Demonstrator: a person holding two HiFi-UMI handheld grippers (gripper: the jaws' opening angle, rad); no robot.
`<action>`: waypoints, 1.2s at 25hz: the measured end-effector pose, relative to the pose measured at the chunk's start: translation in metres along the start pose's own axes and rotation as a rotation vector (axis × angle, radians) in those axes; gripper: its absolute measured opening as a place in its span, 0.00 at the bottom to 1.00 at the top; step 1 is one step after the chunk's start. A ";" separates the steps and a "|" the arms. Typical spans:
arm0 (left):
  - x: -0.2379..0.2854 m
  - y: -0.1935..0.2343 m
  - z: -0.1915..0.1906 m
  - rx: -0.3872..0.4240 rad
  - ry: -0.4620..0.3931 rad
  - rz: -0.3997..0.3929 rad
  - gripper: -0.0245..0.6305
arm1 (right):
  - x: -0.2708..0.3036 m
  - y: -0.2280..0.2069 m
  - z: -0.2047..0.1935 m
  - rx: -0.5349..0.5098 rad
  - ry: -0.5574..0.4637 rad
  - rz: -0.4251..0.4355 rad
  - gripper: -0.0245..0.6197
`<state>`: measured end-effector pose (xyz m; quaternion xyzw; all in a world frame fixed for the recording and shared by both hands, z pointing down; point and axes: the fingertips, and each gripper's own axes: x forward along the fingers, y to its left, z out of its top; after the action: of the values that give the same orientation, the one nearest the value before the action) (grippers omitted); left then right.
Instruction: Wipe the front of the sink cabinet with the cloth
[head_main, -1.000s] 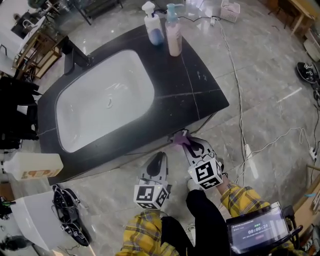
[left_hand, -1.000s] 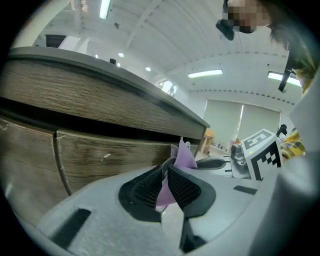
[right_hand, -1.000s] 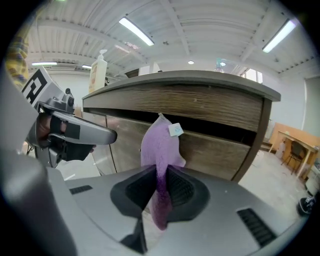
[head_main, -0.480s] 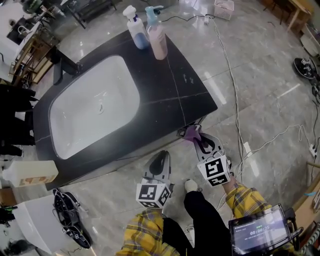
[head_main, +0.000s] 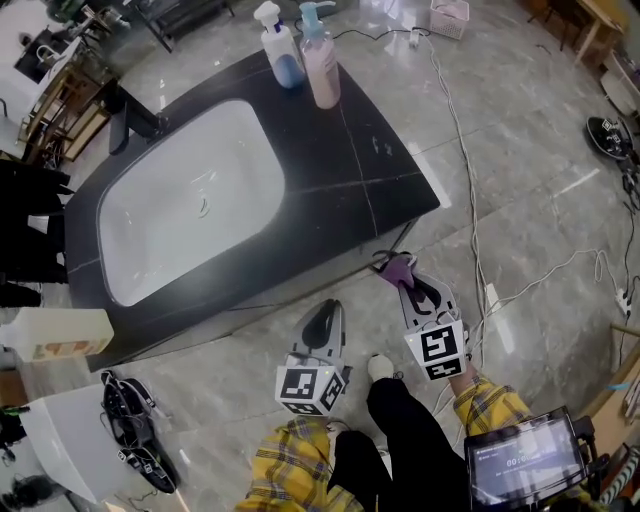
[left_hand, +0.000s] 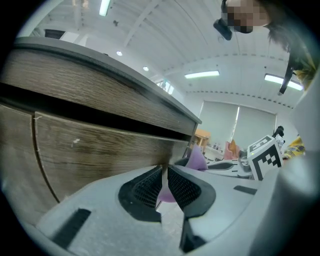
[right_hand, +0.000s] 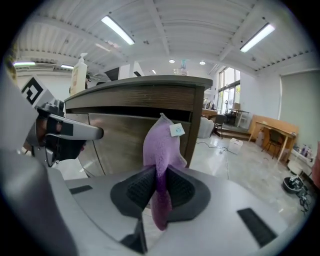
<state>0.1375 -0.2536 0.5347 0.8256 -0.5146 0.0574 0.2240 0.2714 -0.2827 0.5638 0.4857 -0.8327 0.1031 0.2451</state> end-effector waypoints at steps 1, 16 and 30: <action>-0.007 0.005 -0.001 -0.008 -0.003 0.013 0.09 | -0.001 0.012 0.000 -0.002 -0.004 0.017 0.10; -0.156 0.095 -0.010 -0.051 -0.057 0.225 0.09 | 0.015 0.203 0.014 -0.111 -0.008 0.267 0.10; -0.203 0.158 -0.042 -0.084 -0.060 0.343 0.09 | 0.067 0.297 0.017 -0.292 -0.004 0.422 0.10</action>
<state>-0.0895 -0.1268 0.5558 0.7170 -0.6564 0.0484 0.2297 -0.0168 -0.1900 0.6032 0.2609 -0.9221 0.0300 0.2841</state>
